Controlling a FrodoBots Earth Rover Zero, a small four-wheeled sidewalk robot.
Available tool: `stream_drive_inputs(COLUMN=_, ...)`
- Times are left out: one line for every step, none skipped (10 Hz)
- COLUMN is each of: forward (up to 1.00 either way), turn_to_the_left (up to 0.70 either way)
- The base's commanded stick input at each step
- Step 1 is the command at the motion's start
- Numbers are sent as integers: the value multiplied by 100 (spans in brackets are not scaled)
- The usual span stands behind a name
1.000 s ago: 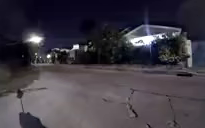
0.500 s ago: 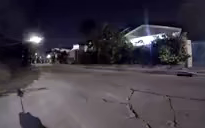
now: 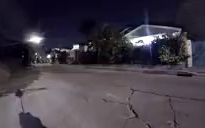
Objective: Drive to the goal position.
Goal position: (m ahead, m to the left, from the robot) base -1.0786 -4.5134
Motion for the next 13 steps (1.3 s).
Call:
stream_drive_inputs(forward=9, turn_to_the_left=17)
stream_drive_inputs(forward=9, turn_to_the_left=17)
stream_drive_inputs(forward=9, turn_to_the_left=17)
stream_drive_inputs(forward=11, turn_to_the_left=20)
stream_drive_inputs(forward=45, turn_to_the_left=45)
stream_drive_inputs(forward=61, turn_to_the_left=38)
stream_drive_inputs(forward=69, turn_to_the_left=34)
stream_drive_inputs(forward=69, turn_to_the_left=34)
stream_drive_inputs(forward=69, turn_to_the_left=34)
stream_drive_inputs(forward=69, turn_to_the_left=34)
stream_drive_inputs(forward=69, turn_to_the_left=34)
stream_drive_inputs(forward=69, turn_to_the_left=34)
stream_drive_inputs(forward=69, turn_to_the_left=34)
